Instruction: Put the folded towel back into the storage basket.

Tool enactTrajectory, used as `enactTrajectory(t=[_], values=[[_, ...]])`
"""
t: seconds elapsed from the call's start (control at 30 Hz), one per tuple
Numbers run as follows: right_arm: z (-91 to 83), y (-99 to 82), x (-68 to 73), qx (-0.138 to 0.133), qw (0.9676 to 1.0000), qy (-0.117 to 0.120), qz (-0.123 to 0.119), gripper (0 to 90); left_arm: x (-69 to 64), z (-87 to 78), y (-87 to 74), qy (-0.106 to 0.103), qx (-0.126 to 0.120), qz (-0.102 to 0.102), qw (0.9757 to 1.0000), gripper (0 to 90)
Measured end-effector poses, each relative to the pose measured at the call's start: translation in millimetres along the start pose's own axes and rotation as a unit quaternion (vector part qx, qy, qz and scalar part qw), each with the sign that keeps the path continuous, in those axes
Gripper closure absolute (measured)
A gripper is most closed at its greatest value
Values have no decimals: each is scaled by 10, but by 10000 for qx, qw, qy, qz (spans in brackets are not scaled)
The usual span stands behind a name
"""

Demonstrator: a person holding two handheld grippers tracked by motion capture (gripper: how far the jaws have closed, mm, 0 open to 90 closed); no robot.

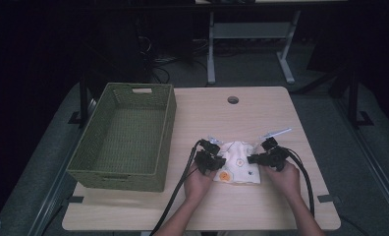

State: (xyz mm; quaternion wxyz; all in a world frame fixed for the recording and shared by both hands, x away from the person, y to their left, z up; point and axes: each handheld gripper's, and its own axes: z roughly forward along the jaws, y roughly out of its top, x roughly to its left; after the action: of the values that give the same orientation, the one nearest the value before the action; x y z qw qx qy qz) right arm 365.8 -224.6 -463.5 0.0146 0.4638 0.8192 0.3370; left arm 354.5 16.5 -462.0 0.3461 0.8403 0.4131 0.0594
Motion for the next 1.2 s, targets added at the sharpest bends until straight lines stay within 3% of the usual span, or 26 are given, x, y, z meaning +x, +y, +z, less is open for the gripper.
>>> enactTrajectory(t=[0.1,0.3,0.67,0.83,1.0,1.2], values=[[-5,-13,-74,-83,9992,291,279,840,21,-12,13,-1,8,-24,10000,818],[-56,-11,-99,-239,9972,524,479,844,50,-48,24,-4,-33,-67,10000,820],[-177,11,-102,-551,9934,805,604,846,43,-177,76,-21,-187,-68,9998,823],[-253,14,-112,-780,9883,1073,755,846,32,-273,133,-19,-191,27,9998,824],[-301,27,-106,-865,9870,1119,763,846,20,-340,176,-35,-237,66,9997,824],[-377,32,-118,-1009,9827,1277,884,846,5,-433,244,-74,-269,106,9996,824]])
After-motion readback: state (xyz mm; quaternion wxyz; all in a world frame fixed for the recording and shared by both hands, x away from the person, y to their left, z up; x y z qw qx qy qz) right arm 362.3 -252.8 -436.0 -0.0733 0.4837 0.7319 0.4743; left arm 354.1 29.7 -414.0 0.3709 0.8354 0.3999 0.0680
